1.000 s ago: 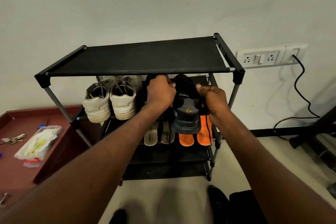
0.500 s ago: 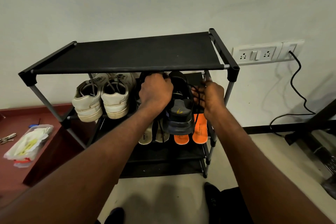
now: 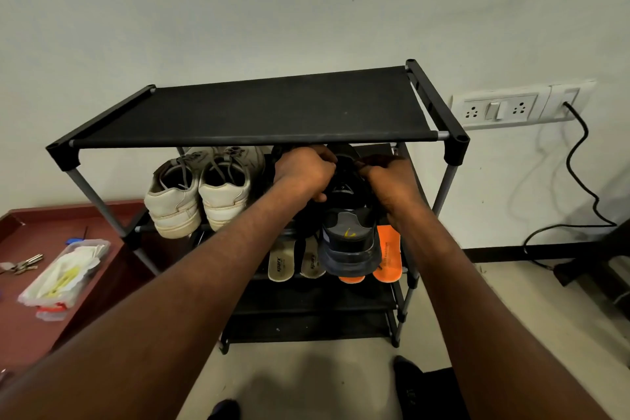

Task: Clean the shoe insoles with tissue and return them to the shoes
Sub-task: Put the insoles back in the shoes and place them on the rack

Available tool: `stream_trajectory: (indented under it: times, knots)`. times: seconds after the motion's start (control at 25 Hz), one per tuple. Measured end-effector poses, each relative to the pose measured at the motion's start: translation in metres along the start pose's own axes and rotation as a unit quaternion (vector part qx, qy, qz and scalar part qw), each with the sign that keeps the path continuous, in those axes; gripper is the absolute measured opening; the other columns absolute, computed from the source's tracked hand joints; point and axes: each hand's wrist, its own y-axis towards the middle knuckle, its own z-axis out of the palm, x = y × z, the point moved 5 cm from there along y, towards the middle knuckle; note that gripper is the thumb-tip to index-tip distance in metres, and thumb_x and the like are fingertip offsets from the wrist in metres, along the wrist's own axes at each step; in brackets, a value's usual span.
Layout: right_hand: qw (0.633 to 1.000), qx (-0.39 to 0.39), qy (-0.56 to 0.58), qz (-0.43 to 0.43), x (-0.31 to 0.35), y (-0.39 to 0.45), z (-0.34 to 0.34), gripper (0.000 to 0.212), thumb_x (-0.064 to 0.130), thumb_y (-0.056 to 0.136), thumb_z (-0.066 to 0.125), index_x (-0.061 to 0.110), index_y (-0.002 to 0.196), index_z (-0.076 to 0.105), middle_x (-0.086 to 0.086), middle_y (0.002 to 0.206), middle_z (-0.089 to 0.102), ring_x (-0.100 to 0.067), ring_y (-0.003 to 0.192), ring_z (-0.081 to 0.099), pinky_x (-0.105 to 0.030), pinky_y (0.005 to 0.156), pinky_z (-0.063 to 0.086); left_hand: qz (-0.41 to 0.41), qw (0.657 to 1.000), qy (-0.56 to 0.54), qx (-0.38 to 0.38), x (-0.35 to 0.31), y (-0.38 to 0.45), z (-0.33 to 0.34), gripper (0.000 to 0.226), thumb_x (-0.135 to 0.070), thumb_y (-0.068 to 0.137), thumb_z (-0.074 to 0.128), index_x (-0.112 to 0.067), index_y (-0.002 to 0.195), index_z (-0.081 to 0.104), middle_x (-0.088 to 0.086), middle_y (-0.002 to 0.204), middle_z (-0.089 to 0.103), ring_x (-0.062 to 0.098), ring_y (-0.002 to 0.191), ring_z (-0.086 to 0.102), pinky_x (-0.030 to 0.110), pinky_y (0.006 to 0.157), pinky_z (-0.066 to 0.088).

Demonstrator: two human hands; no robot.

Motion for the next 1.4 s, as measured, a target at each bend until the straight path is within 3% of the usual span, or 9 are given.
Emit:
stream_trajectory:
  times: [0.16,0.32,0.48,0.68,0.88,1.04,1.2,1.32,1.4]
  knots:
    - [0.996,0.014,-0.064,-0.057,0.002,0.001,0.002,0.024,0.003,0.085,0.064,0.021,0.094,0.078,-0.003,0.095,0.078,-0.024,0.094,0.073,-0.050,0.090,0.059,0.015,0.999,0.021,0.025,-0.003,0.002,0.000,0.023,-0.022,0.105,0.056,-0.041,0.096,0.066,-0.005,0.071,0.059,0.016,0.053,0.061,0.031,0.067,0.061]
    - [0.995,0.036,-0.072,-0.059,0.000,0.004,0.000,0.024,0.004,0.088,0.066,0.020,0.098,0.080,0.001,0.096,0.078,-0.020,0.095,0.073,-0.048,0.091,0.060,0.008,1.000,0.024,0.004,0.000,0.002,-0.001,0.021,-0.025,0.105,0.058,-0.036,0.090,0.067,-0.006,0.073,0.063,0.014,0.050,0.061,0.024,0.053,0.052]
    - [0.992,-0.003,-0.085,-0.092,0.006,-0.004,0.000,0.024,0.014,0.081,0.064,0.024,0.097,0.079,0.007,0.096,0.078,-0.018,0.097,0.072,-0.047,0.091,0.059,0.030,0.997,0.053,-0.041,-0.001,-0.002,-0.003,0.010,-0.034,0.105,0.058,-0.037,0.096,0.063,-0.005,0.080,0.070,0.009,0.042,0.063,0.018,0.042,0.044]
    - [0.994,0.011,-0.074,-0.074,0.008,-0.009,-0.008,0.012,0.021,0.086,0.073,0.021,0.096,0.080,0.003,0.091,0.078,-0.017,0.092,0.073,-0.045,0.091,0.059,0.055,0.998,0.019,-0.003,0.006,-0.003,-0.003,0.012,-0.024,0.102,0.065,-0.031,0.093,0.067,-0.002,0.080,0.065,0.016,0.051,0.068,0.024,0.050,0.056]
    - [0.989,0.046,-0.090,-0.104,0.014,-0.016,-0.012,0.015,0.013,0.094,0.072,0.015,0.106,0.080,0.002,0.097,0.079,-0.012,0.094,0.073,-0.038,0.094,0.058,0.063,0.998,0.019,0.012,0.004,-0.003,-0.001,0.008,-0.022,0.102,0.066,-0.029,0.101,0.070,-0.001,0.083,0.064,0.015,0.051,0.070,0.020,0.047,0.053]
    - [0.979,0.029,-0.171,-0.106,0.012,-0.013,0.000,0.018,0.020,0.098,0.064,0.017,0.111,0.075,-0.003,0.105,0.076,-0.024,0.101,0.070,-0.045,0.092,0.056,0.065,0.996,0.054,-0.008,0.003,-0.004,-0.002,0.014,-0.021,0.106,0.058,-0.022,0.093,0.063,-0.001,0.090,0.066,0.011,0.040,0.066,0.012,0.039,0.042]
    - [0.983,0.054,-0.133,-0.114,0.015,-0.014,0.001,0.017,0.012,0.098,0.066,0.016,0.110,0.077,-0.001,0.103,0.076,-0.016,0.098,0.070,-0.032,0.089,0.055,0.065,0.997,0.041,0.014,0.003,-0.005,-0.003,0.025,-0.019,0.108,0.050,-0.028,0.085,0.054,0.001,0.085,0.064,0.021,0.056,0.073,0.033,0.062,0.063]
    - [0.984,0.083,-0.101,-0.120,0.017,-0.015,-0.006,0.016,0.007,0.097,0.067,0.013,0.107,0.078,0.006,0.093,0.076,-0.001,0.087,0.070,-0.019,0.081,0.052,0.076,0.996,0.040,0.027,0.002,-0.005,-0.003,0.025,-0.021,0.110,0.047,-0.028,0.087,0.053,0.003,0.086,0.064,0.027,0.065,0.075,0.044,0.073,0.065]
    - [0.980,0.082,-0.122,-0.133,0.017,-0.015,-0.005,0.014,0.009,0.097,0.068,0.015,0.105,0.078,0.006,0.093,0.076,0.000,0.089,0.069,-0.019,0.081,0.052,0.071,0.996,0.026,0.036,0.004,-0.002,-0.003,0.021,-0.019,0.109,0.048,-0.025,0.091,0.056,0.004,0.088,0.063,0.028,0.067,0.075,0.046,0.074,0.065]
